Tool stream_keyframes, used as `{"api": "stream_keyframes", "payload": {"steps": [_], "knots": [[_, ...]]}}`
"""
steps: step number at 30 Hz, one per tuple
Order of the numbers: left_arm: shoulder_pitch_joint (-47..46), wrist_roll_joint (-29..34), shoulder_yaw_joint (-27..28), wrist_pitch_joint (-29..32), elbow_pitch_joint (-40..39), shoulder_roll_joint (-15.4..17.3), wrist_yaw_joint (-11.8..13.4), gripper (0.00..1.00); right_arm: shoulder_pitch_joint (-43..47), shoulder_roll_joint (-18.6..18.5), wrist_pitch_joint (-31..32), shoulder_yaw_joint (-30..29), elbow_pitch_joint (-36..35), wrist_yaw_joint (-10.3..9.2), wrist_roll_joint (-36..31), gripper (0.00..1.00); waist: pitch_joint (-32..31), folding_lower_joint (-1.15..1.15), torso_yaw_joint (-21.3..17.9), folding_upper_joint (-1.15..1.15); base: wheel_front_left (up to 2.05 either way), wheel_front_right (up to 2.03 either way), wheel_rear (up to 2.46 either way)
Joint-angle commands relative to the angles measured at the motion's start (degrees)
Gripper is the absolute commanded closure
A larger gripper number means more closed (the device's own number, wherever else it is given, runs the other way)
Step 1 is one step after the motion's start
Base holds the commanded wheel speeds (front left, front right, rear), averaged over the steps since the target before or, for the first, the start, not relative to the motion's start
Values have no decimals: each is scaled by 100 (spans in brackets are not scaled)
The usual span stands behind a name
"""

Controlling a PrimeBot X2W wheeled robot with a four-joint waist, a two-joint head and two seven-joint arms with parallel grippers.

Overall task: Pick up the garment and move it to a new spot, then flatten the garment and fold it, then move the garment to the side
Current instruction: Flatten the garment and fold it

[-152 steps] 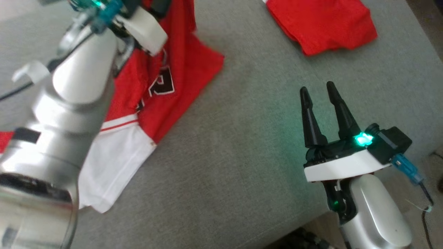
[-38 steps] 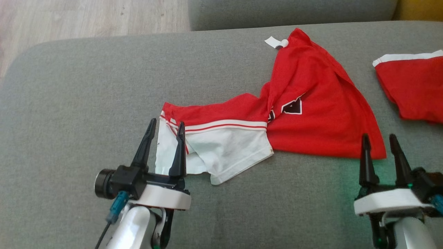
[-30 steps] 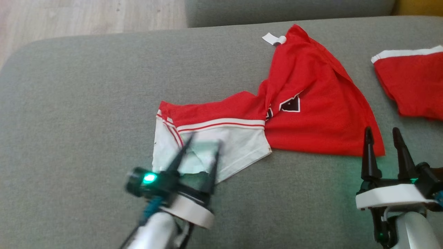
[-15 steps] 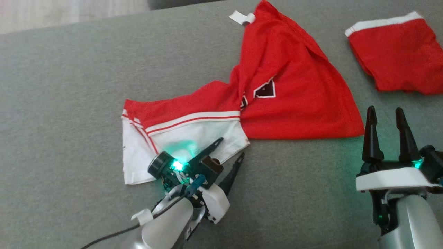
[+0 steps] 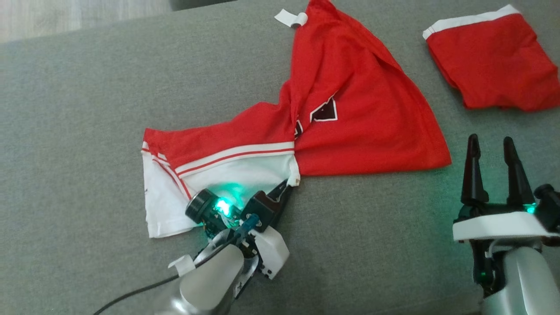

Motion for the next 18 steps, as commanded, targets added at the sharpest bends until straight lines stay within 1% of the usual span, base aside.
{"api": "stream_keyframes", "payload": {"steps": [1,7,11,14,15,18], "knots": [[-50,-32,17,0,0,19,-51,100,-169,-32,-63,70,-129,-4,4,0,-84,-1,59,0,0,0,0],[-38,-91,-4,-236,-108,30,-60,100,-96,-32,-63,26,-42,-4,-37,0,-355,-1,244,0,0,0,0],[-83,-161,76,-332,-275,115,-47,100,-37,-32,-63,23,1,-4,-47,0,-532,-1,386,0,0,0,0],[-227,-221,224,-335,-535,287,-13,100,-16,-32,-63,18,21,-4,-49,0,-619,-1,478,0,0,0,0],[-227,-221,224,-335,-535,287,-13,100,-16,-32,-63,18,21,-4,-49,0,-619,-1,478,0,0,0,0],[-480,-291,421,-203,-873,556,-16,100,-10,-32,-63,29,39,-4,-39,0,-646,-1,526,0,0,0,0]]}}
